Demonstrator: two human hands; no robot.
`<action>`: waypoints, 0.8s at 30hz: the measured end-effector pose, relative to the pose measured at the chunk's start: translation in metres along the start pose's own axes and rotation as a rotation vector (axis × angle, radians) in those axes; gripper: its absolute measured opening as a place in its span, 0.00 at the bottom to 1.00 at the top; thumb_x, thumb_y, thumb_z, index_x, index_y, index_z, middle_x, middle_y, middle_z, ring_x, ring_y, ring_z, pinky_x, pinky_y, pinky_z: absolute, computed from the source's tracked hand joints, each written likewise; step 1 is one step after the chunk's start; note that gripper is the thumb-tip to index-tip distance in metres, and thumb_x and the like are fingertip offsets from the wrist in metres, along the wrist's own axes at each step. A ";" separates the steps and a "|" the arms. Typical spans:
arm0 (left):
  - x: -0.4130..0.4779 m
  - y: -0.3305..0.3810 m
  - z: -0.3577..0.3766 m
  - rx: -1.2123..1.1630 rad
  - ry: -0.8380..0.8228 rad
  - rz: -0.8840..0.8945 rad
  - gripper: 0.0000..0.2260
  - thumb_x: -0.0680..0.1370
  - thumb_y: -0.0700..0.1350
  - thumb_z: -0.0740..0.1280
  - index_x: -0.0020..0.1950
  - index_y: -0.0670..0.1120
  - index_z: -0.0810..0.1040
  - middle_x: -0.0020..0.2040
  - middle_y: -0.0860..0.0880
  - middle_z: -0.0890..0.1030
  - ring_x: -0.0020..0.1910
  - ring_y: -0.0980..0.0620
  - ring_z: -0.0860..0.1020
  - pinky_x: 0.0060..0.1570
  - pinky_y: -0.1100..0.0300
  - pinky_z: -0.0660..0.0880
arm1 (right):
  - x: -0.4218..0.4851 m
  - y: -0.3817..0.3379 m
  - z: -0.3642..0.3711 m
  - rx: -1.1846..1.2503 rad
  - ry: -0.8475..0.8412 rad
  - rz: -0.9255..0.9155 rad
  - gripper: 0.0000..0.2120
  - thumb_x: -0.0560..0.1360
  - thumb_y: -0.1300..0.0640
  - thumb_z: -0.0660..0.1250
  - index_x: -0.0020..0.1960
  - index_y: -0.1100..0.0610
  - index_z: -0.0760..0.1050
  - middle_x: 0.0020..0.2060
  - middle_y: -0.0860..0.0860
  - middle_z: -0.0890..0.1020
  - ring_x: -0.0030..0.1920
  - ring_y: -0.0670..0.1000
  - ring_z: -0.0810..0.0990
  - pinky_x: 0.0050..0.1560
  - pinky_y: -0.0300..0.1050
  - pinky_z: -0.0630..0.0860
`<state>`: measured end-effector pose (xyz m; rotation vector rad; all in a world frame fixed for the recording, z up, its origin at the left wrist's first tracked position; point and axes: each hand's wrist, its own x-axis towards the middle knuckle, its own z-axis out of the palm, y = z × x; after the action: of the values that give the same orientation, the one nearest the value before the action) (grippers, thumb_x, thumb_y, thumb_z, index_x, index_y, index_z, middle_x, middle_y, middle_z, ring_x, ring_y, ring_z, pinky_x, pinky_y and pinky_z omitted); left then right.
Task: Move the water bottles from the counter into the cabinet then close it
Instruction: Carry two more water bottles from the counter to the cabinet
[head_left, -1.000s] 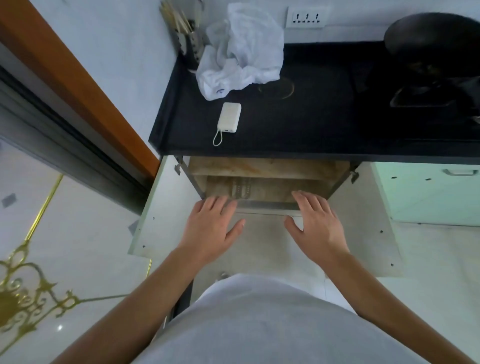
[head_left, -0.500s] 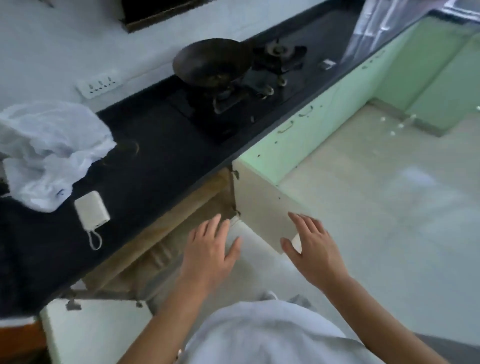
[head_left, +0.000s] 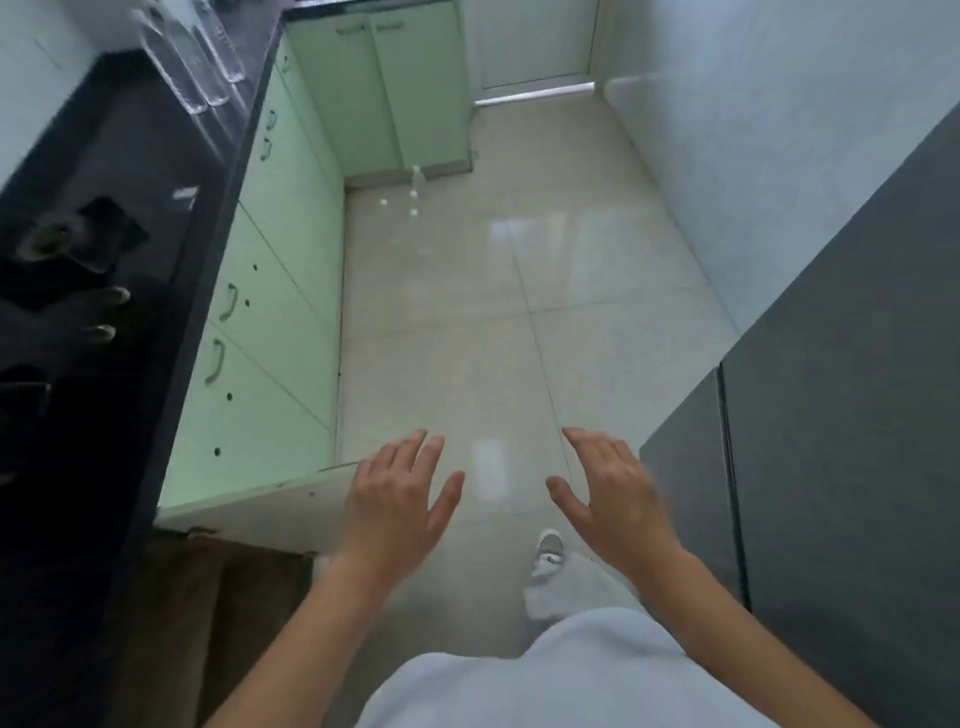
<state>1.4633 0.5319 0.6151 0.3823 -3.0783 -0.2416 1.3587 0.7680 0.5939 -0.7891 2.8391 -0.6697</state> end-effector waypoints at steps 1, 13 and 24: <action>0.015 0.003 0.000 0.004 -0.003 0.020 0.25 0.82 0.60 0.55 0.66 0.45 0.79 0.64 0.45 0.81 0.60 0.43 0.80 0.55 0.48 0.76 | 0.012 0.005 -0.001 0.009 0.005 0.015 0.29 0.77 0.40 0.58 0.72 0.57 0.71 0.65 0.50 0.78 0.65 0.53 0.75 0.63 0.49 0.74; 0.112 -0.040 -0.013 -0.040 0.111 -0.276 0.26 0.82 0.61 0.53 0.67 0.45 0.78 0.64 0.46 0.81 0.62 0.46 0.80 0.58 0.49 0.76 | 0.203 -0.023 -0.001 -0.012 -0.135 -0.277 0.30 0.77 0.39 0.55 0.71 0.57 0.71 0.64 0.49 0.78 0.66 0.53 0.73 0.64 0.49 0.74; 0.254 -0.119 0.007 -0.098 0.088 -0.297 0.25 0.81 0.59 0.54 0.64 0.45 0.81 0.62 0.46 0.83 0.58 0.44 0.81 0.55 0.49 0.76 | 0.364 -0.039 0.023 -0.083 -0.171 -0.305 0.31 0.78 0.38 0.54 0.73 0.56 0.69 0.67 0.49 0.77 0.67 0.52 0.72 0.68 0.46 0.69</action>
<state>1.2459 0.3562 0.5924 0.8207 -2.8998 -0.3696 1.0701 0.5423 0.5919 -1.2453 2.6313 -0.4920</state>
